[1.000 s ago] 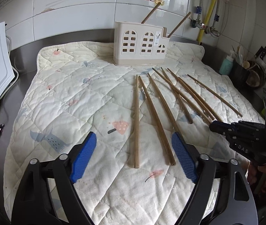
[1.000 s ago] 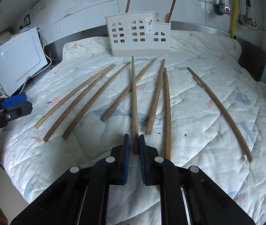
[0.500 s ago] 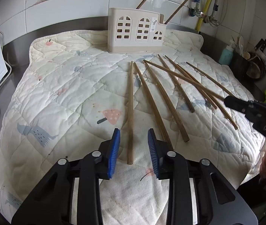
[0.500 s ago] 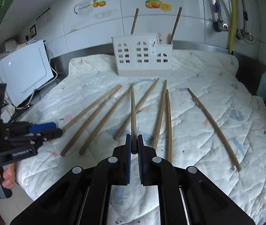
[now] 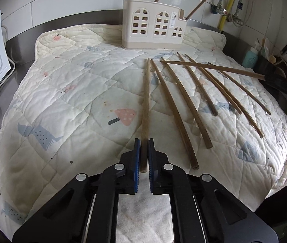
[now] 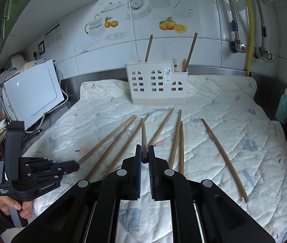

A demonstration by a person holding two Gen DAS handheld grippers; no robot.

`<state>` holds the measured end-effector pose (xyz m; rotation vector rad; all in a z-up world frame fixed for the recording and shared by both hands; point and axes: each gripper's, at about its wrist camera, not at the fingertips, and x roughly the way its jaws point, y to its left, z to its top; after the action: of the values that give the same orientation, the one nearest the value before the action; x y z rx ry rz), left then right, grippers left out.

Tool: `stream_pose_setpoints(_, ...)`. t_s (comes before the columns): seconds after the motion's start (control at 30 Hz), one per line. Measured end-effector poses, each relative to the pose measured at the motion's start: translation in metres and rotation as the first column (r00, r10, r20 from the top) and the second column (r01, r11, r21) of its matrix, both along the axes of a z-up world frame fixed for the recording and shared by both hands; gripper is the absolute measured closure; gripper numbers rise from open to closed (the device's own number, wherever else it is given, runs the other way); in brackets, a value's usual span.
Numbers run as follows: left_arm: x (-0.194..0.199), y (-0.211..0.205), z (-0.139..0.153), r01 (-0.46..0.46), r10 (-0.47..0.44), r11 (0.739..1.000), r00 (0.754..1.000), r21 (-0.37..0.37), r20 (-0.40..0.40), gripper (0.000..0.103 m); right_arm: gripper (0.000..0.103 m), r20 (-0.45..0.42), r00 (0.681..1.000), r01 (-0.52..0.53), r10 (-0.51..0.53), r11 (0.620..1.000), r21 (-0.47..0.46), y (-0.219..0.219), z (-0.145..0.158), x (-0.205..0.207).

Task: Organize utensils
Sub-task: 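Lift the chopsticks with both tools and carry them toward the holder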

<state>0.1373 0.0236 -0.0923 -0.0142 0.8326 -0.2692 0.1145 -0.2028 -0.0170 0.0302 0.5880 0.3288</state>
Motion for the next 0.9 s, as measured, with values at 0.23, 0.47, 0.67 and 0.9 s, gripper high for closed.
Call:
stream_pose_setpoints(0.23,-0.005,0.007,0.025,-0.032,0.031,0.999,0.996,0.004,0.088,0.097,0.097,0.054,0.998,-0.013,0.011,0.999,0.039,-0.011,0.037,0.004)
stream_pose_setpoints(0.47,-0.002,0.016,0.060,-0.039,0.037,0.999,0.979,0.007,0.201,0.097,0.097,0.103,0.993,-0.072,0.065,0.995,0.066,-0.018,0.084,0.015)
stream_pose_setpoints(0.67,0.007,0.020,0.075,-0.041,0.043,0.999,0.967,-0.013,0.251,0.097,0.097,0.134,0.984,-0.120,0.115,0.992,0.029,-0.012,0.115,0.026)
stream_pose_setpoints(0.9,0.019,0.023,0.108,-0.020,0.033,0.999,0.951,-0.046,0.307,0.097,0.097,0.167,0.978,-0.126,0.126,0.992,-0.011,-0.014,0.148,0.047)
